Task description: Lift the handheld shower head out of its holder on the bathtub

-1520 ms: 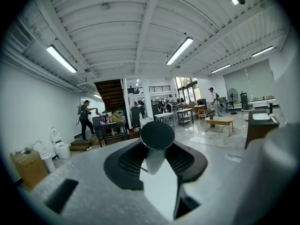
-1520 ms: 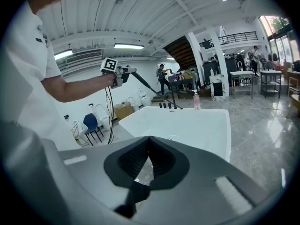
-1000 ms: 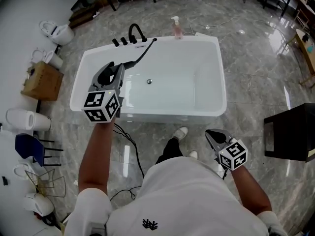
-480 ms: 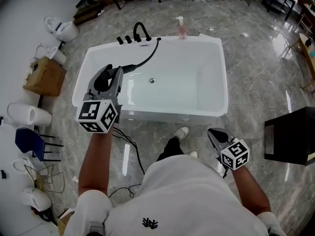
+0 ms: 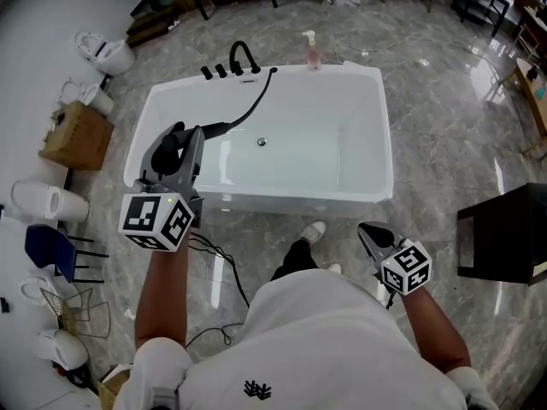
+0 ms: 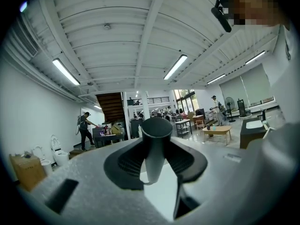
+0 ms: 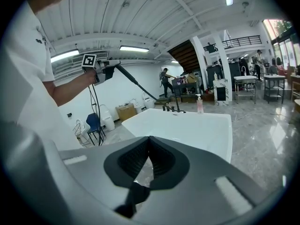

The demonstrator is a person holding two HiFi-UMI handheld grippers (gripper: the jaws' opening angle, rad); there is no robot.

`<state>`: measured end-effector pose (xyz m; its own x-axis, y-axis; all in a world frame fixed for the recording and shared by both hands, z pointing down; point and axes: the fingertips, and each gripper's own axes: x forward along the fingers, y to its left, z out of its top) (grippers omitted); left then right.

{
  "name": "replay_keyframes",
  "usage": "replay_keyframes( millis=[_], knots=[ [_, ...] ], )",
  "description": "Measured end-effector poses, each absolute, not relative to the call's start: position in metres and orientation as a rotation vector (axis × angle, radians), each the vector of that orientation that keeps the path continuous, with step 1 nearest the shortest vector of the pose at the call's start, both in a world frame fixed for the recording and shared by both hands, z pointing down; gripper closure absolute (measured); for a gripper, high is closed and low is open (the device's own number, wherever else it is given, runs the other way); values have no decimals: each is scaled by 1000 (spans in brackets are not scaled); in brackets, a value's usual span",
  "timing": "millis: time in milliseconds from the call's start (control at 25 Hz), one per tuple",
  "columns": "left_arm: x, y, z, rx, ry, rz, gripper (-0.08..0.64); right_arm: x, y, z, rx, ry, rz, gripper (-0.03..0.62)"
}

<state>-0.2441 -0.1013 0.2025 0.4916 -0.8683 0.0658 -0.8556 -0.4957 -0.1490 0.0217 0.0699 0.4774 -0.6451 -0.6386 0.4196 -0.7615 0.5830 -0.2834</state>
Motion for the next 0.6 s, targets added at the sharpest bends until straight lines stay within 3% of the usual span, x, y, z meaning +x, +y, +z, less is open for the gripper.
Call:
replay_keyframes(
  millis=[600],
  knots=[
    [-240, -79, 197, -2659, 1476, -191, 422, 26, 83, 475, 1192, -2537, 656, 578]
  ],
)
